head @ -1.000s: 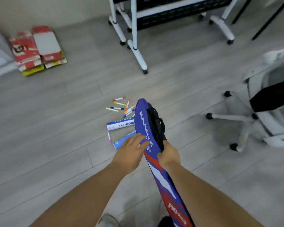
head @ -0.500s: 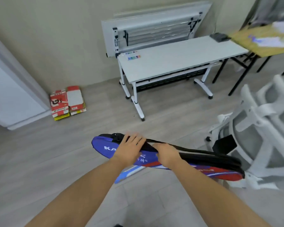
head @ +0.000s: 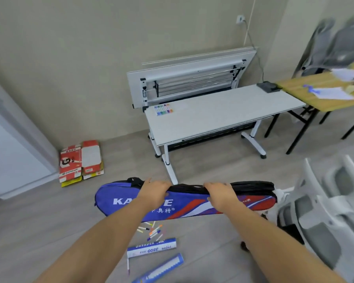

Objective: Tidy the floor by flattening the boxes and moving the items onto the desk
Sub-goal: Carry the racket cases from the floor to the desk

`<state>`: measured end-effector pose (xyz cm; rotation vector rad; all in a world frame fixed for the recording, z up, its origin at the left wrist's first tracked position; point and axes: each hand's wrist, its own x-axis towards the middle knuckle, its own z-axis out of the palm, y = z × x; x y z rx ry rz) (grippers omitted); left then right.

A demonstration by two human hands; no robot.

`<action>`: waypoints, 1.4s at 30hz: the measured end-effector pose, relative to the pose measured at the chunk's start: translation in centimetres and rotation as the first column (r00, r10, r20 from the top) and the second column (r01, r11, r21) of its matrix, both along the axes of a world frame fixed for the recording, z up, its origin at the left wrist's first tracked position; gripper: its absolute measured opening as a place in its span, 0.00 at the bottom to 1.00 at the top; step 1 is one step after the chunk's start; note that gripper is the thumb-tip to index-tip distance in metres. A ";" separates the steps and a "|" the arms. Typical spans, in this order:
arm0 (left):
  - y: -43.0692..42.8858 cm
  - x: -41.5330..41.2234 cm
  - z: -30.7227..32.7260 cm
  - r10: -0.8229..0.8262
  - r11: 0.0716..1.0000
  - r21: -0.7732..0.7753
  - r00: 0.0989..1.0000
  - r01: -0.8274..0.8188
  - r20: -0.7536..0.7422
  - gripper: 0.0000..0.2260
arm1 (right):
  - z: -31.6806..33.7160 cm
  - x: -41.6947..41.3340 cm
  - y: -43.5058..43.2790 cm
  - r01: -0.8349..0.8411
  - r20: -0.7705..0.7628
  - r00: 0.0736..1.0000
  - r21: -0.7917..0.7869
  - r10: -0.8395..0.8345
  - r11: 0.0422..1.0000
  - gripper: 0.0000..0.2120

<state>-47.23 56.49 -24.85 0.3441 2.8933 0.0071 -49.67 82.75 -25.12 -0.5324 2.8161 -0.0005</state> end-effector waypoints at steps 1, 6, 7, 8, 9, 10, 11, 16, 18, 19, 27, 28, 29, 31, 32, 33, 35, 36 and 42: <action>0.1 -1.9 0.1 -0.009 1.000 0.000 1.000 0.009 -0.007 0.09 | 0.3 -1.8 0.4 0.007 0.002 1.000 0.010 -0.007 1.000 0.16; 2.0 -11.7 1.1 -0.059 0.998 0.010 0.997 0.059 -0.051 0.09 | 1.5 -11.0 2.5 0.046 -0.033 0.998 0.008 -0.045 0.999 0.14; 2.6 -13.5 1.3 -0.064 0.998 0.013 0.996 0.064 -0.055 0.09 | 1.6 -12.7 3.0 0.060 -0.029 0.998 0.007 -0.060 0.998 0.15; 3.3 -15.2 1.4 -0.066 0.998 0.015 0.996 0.067 -0.060 0.10 | 1.5 -14.4 3.7 0.066 -0.024 0.998 0.005 -0.066 0.998 0.15; 3.9 -17.0 1.3 -0.067 0.998 0.010 0.996 0.068 -0.055 0.10 | 1.3 -16.1 4.4 0.070 -0.016 0.997 0.000 -0.070 0.998 0.15; 4.6 -18.8 1.2 -0.070 0.997 0.003 0.996 0.071 -0.050 0.08 | 1.1 -18.1 5.1 0.069 -0.005 0.998 -0.008 -0.069 0.998 0.15; 5.2 -20.9 1.0 -0.075 0.997 -0.010 0.996 0.075 -0.045 0.06 | 0.9 -20.1 5.8 0.064 0.006 0.998 -0.012 -0.063 0.998 0.15; 9.0 -30.4 0.0 -0.032 0.999 -0.038 0.999 0.031 -0.036 0.06 | -0.8 -31.4 9.9 0.002 0.024 1.000 -0.007 -0.002 1.000 0.15; 10.4 -33.6 0.5 -0.016 0.998 -0.059 0.999 0.014 -0.034 0.12 | -0.7 -35.4 11.4 -0.016 0.019 1.000 -0.008 0.016 1.000 0.16; 11.1 -35.1 0.9 -0.014 0.997 -0.075 1.000 0.012 -0.026 0.13 | -0.4 -37.3 12.0 -0.027 0.025 0.999 -0.009 0.028 1.000 0.17; 14.8 -45.4 2.6 0.083 0.989 -0.119 0.996 -0.086 -0.031 0.16 | 0.6 -50.0 15.3 -0.121 -0.022 0.993 -0.027 0.120 0.992 0.17; 15.3 -46.6 3.0 0.095 0.988 -0.123 0.995 -0.098 -0.030 0.15 | 0.7 -51.2 15.6 -0.127 -0.032 0.991 -0.024 0.126 0.992 0.17; 15.6 -47.8 3.3 0.107 0.986 -0.123 0.994 -0.110 -0.028 0.15 | 0.8 -52.5 16.0 -0.130 -0.041 0.991 -0.026 0.128 0.991 0.17; 16.1 -50.2 3.7 0.116 0.985 -0.125 0.993 -0.118 -0.030 0.15 | 1.1 -54.9 16.6 -0.133 -0.052 0.990 -0.037 0.131 0.990 0.17; 16.3 -51.3 3.8 0.120 0.985 -0.125 0.992 -0.123 -0.030 0.15 | 1.2 -56.1 16.8 -0.132 -0.057 0.990 -0.039 0.130 0.990 0.16; 16.5 -52.5 3.9 0.124 0.985 -0.118 0.992 -0.126 -0.029 0.15 | 1.3 -57.3 17.1 -0.128 -0.063 0.990 -0.041 0.126 0.991 0.16; 16.9 -55.0 4.1 0.131 0.986 -0.095 0.991 -0.134 -0.033 0.14 | 1.5 -59.8 17.4 -0.116 -0.069 0.991 -0.048 0.112 0.992 0.16; 17.0 -56.4 4.1 0.134 0.987 -0.087 0.991 -0.136 -0.032 0.13 | 1.5 -61.1 17.5 -0.109 -0.066 0.992 -0.047 0.106 0.993 0.16; 16.9 -65.8 2.0 0.139 0.990 -0.036 0.990 -0.139 -0.011 0.11 | 1.0 -69.8 17.7 -0.088 -0.047 0.995 0.007 0.088 0.996 0.15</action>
